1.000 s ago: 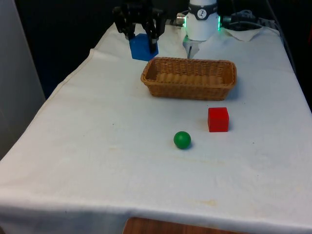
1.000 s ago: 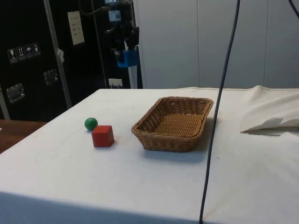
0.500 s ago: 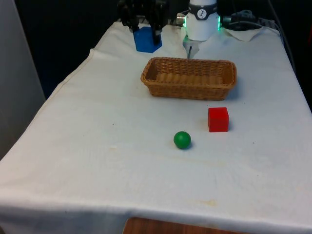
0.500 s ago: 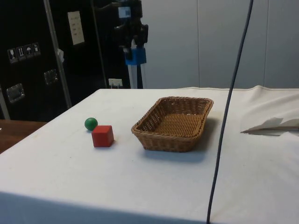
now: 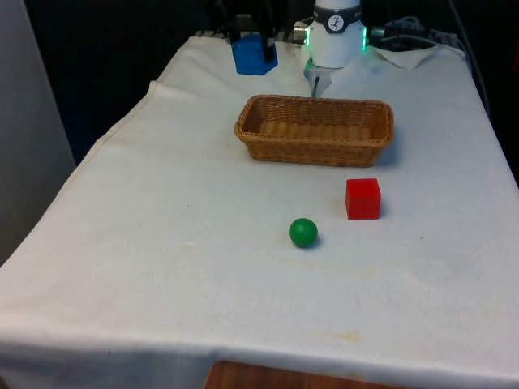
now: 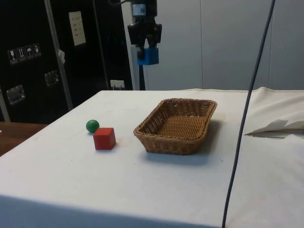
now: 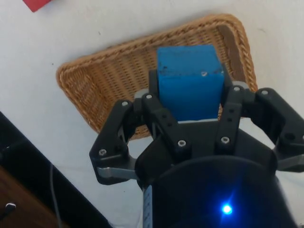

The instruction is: Place all non-red objects into the basket.

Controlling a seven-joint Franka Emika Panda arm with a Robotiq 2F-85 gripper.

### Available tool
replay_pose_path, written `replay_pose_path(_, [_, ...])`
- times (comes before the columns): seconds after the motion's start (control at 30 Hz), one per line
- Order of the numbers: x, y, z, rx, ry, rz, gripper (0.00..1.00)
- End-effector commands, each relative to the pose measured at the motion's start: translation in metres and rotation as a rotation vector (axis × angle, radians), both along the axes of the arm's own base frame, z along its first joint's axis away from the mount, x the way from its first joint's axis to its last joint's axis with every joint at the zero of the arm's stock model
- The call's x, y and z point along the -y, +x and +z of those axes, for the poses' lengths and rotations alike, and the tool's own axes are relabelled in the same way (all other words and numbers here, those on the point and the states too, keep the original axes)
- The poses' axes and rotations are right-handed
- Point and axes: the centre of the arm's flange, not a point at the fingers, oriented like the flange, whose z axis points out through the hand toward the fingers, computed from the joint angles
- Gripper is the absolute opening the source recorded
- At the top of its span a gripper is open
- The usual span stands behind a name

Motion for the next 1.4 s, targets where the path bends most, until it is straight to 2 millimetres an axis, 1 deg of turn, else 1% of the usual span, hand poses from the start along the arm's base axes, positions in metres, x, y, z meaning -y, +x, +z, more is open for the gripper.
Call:
replay_pose_path(0.0, [-0.002,-0.005,0.002,0.009,-0.005,0.005,0.04])
replay_pose_path(0.03, [-0.001,-0.003,0.000,0.000,0.001,0.003,0.04])
replay_pose_path(0.2, [-0.006,-0.020,0.001,0.002,0.003,0.017,0.04])
replay_pose_path(0.3, [-0.009,-0.027,0.001,-0.001,0.008,0.024,0.04])
replay_pose_path(0.33, [-0.008,-0.025,0.000,-0.010,0.016,0.021,0.04])
replay_pose_path(0.5, [-0.011,-0.040,-0.002,-0.005,0.015,0.033,0.04])
replay_pose_path(0.53, [-0.012,-0.045,-0.005,-0.007,0.018,0.038,0.04])
replay_pose_path(0.6, [-0.011,-0.050,-0.010,-0.003,0.018,0.040,0.04])
replay_pose_path(0.63, [-0.012,-0.048,-0.009,-0.015,0.026,0.039,0.04])
replay_pose_path(0.7, [-0.012,-0.054,-0.013,0.003,0.017,0.042,0.04])
replay_pose_path(0.73, [-0.011,-0.058,-0.019,0.008,0.016,0.044,0.04])
replay_pose_path(0.93, [-0.011,-0.071,-0.032,0.026,0.011,0.052,0.04])
replay_pose_path(0.97, [-0.012,-0.068,-0.032,0.014,0.019,0.050,0.04])
replay_pose_path(1.07, [-0.011,-0.079,-0.039,0.038,0.002,0.058,0.04])
replay_pose_path(1.17, [-0.013,-0.085,-0.043,0.042,-0.006,0.062,0.04])
replay_pose_path(1.2, [-0.012,-0.083,-0.043,0.034,0.009,0.060,0.04])
replay_pose_path(1.27, [-0.017,-0.091,-0.048,0.039,-0.016,0.070,0.04])
replay_pose_path(1.37, [-0.022,-0.097,-0.054,0.038,-0.027,0.080,0.04])
